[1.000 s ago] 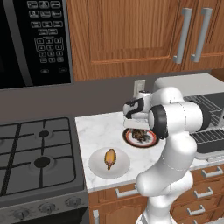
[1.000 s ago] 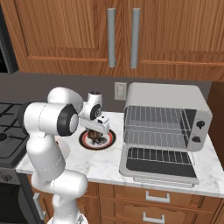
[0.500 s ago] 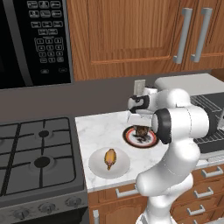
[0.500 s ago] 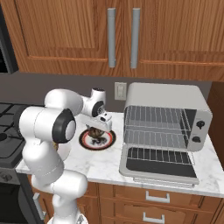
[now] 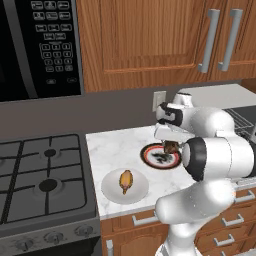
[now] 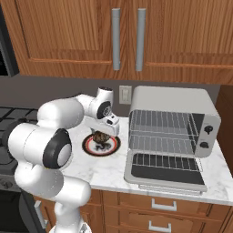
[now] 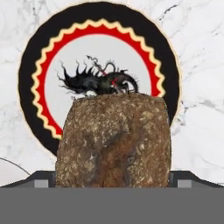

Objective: Open the toaster oven door. Place the bread on the bottom rack in the toaster oven and place the chicken drumstick on the top rack.

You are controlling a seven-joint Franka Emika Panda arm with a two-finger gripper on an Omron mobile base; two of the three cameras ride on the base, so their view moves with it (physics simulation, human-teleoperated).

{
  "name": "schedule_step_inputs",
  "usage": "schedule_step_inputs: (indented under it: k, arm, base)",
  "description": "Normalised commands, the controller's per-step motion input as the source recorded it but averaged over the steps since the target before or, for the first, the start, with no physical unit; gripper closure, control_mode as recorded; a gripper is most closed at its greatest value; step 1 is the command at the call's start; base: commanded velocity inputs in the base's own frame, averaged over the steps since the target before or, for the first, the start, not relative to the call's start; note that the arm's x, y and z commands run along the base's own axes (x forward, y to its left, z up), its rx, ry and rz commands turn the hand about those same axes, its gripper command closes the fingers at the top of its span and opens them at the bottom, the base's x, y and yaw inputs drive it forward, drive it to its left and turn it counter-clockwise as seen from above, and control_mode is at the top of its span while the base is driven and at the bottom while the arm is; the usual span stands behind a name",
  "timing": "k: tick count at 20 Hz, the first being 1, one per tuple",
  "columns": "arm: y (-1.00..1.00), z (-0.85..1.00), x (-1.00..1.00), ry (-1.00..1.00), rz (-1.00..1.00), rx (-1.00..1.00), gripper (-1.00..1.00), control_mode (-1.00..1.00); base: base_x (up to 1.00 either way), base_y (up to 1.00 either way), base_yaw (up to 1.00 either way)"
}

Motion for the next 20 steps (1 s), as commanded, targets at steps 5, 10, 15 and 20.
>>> schedule_step_inputs:
  k: [5,10,15,20]
  arm:
    - [-0.33,0.18,-0.56,-0.03,-0.02,0.0,1.0,-1.0]
    - [-0.44,0.13,-0.44,0.0,-0.1,0.0,1.0,-1.0]
    - [-0.43,0.07,-0.31,0.0,-0.19,0.0,1.0,-1.0]
    - [-0.47,0.06,-0.16,0.0,-0.26,-0.01,1.0,-1.0]
  base:
    - [0.0,0.0,0.0]
    - [0.0,0.0,0.0]
    - [0.0,0.0,0.0]
    - [0.0,0.0,0.0]
